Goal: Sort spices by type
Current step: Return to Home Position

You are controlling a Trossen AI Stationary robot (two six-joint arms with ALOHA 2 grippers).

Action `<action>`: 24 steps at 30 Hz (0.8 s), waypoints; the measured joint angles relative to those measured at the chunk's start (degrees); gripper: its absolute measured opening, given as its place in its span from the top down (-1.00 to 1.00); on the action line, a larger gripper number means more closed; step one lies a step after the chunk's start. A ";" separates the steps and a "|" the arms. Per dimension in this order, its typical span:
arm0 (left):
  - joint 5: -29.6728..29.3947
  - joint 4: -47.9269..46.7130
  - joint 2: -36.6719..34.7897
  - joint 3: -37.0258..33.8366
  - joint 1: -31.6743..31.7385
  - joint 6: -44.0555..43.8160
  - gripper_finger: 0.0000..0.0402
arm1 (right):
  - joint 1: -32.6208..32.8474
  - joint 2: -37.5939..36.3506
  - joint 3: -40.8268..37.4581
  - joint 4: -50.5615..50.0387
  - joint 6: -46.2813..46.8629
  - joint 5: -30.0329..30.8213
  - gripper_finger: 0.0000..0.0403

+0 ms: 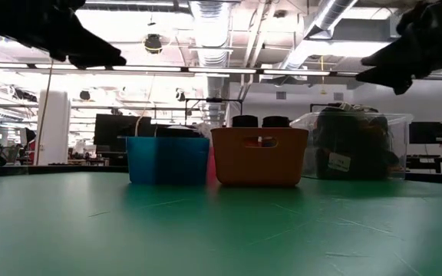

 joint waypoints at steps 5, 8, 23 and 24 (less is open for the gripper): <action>-2.92 -5.36 -3.04 0.00 -2.68 -2.33 -0.07 | 0.00 -8.50 -0.32 -4.02 1.53 0.00 -0.29; -3.82 -6.02 -3.81 0.00 -4.08 -2.56 -0.07 | 0.00 -10.47 -3.14 0.77 1.82 0.01 -0.29; 4.26 -4.58 -2.54 0.00 -8.24 -3.57 -0.07 | 2.29 -10.47 -13.13 15.29 6.22 0.53 -0.29; 4.28 -4.66 -2.49 0.00 -8.50 -3.98 -0.07 | 2.29 -10.42 -13.14 15.04 6.90 0.55 -0.29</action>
